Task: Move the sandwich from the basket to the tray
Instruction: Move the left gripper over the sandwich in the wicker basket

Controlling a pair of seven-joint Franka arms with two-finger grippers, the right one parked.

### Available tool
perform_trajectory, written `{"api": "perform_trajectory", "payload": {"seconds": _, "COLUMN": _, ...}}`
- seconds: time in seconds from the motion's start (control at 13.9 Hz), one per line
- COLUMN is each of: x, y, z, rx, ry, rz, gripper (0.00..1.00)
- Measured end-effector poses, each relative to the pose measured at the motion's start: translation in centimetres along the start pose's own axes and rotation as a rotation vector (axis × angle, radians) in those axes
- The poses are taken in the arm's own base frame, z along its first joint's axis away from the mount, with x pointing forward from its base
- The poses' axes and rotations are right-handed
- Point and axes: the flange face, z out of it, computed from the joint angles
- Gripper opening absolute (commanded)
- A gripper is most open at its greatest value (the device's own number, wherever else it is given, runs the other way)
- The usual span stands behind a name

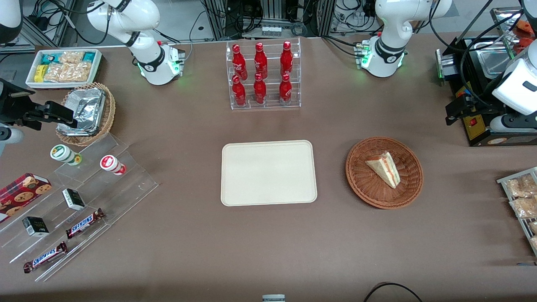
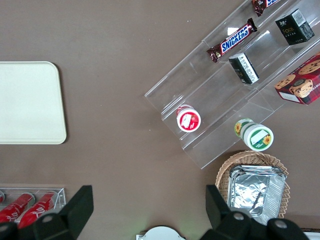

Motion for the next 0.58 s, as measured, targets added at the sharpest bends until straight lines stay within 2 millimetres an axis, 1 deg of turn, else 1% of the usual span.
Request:
{"api": "perform_trajectory", "payload": {"seconds": 0.14, "x": 0.0, "y": 0.0, "z": 0.1, "rx": 0.000, "ry": -0.004, "rz": 0.000, "gripper": 1.00}}
{"api": "perform_trajectory", "payload": {"seconds": 0.29, "x": 0.1, "y": -0.1, "z": 0.8, "rx": 0.012, "ry": -0.018, "rz": -0.001, "gripper": 1.00}}
{"api": "perform_trajectory", "payload": {"seconds": 0.43, "x": 0.4, "y": -0.3, "z": 2.6, "rx": 0.033, "ry": -0.044, "rz": -0.015, "gripper": 1.00}}
{"api": "perform_trajectory", "payload": {"seconds": 0.58, "x": 1.0, "y": -0.3, "z": 5.4, "rx": 0.038, "ry": -0.031, "rz": -0.103, "gripper": 1.00}}
